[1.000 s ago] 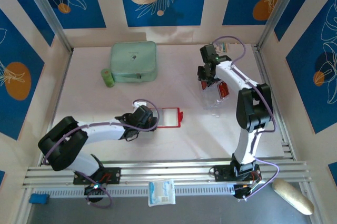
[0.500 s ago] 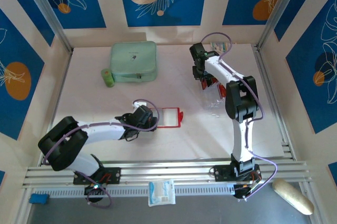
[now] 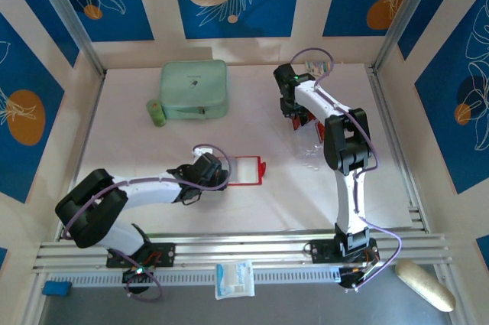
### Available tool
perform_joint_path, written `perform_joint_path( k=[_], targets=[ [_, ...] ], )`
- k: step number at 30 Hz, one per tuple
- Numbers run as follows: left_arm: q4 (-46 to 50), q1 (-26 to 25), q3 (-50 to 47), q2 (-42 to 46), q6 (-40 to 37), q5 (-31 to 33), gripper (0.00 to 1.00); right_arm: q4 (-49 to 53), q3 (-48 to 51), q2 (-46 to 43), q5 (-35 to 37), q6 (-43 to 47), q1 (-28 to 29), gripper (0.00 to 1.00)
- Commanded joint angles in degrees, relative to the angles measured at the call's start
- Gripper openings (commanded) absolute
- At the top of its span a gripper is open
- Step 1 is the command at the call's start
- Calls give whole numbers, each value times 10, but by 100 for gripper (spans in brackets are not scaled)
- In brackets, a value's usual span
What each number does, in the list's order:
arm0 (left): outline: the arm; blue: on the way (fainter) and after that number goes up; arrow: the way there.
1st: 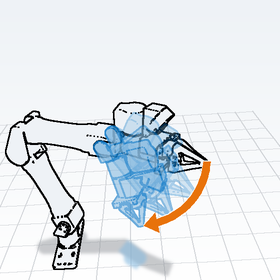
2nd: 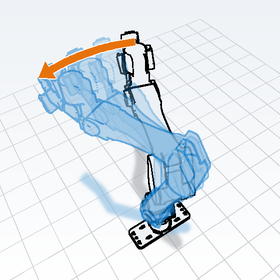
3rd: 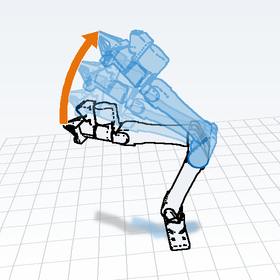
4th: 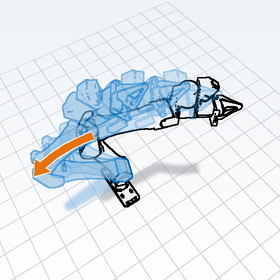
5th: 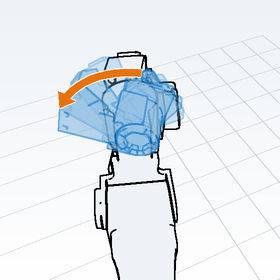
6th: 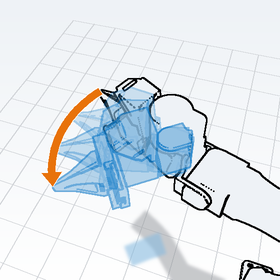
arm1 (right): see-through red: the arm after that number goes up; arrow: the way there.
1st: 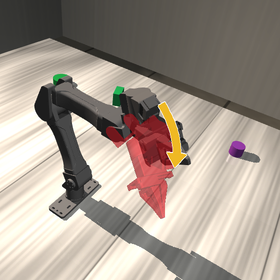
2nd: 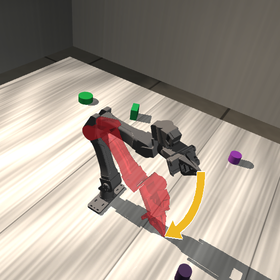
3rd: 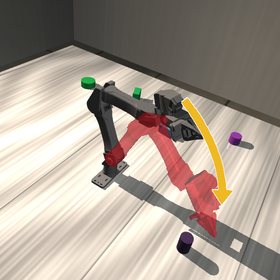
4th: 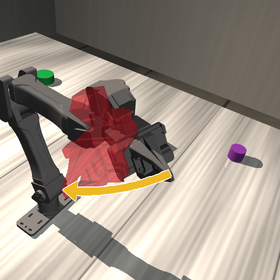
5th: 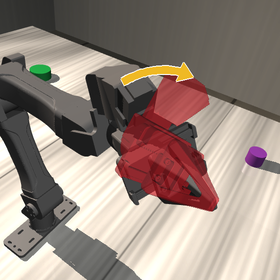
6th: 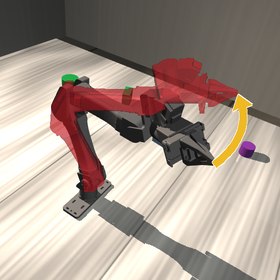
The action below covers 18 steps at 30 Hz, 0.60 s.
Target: Put the credit cards into the card holder
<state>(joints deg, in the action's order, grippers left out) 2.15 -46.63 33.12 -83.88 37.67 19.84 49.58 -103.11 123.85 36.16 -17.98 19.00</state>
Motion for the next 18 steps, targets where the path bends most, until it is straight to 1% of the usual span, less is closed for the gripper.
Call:
perform_joint_path(
  k=[1,9,14,18],
  targets=[
    [14,3,-6,-3,3,14,98,18,-23,20,-14,3,-4,23],
    [20,3,-5,2,2,18,98,20,-30,33,-32,2,-3,22],
    [21,3,-5,3,2,19,98,19,-28,28,-39,3,-4,17],
    [20,3,-6,2,2,17,98,15,-23,20,-44,6,-5,16]
  ],
)
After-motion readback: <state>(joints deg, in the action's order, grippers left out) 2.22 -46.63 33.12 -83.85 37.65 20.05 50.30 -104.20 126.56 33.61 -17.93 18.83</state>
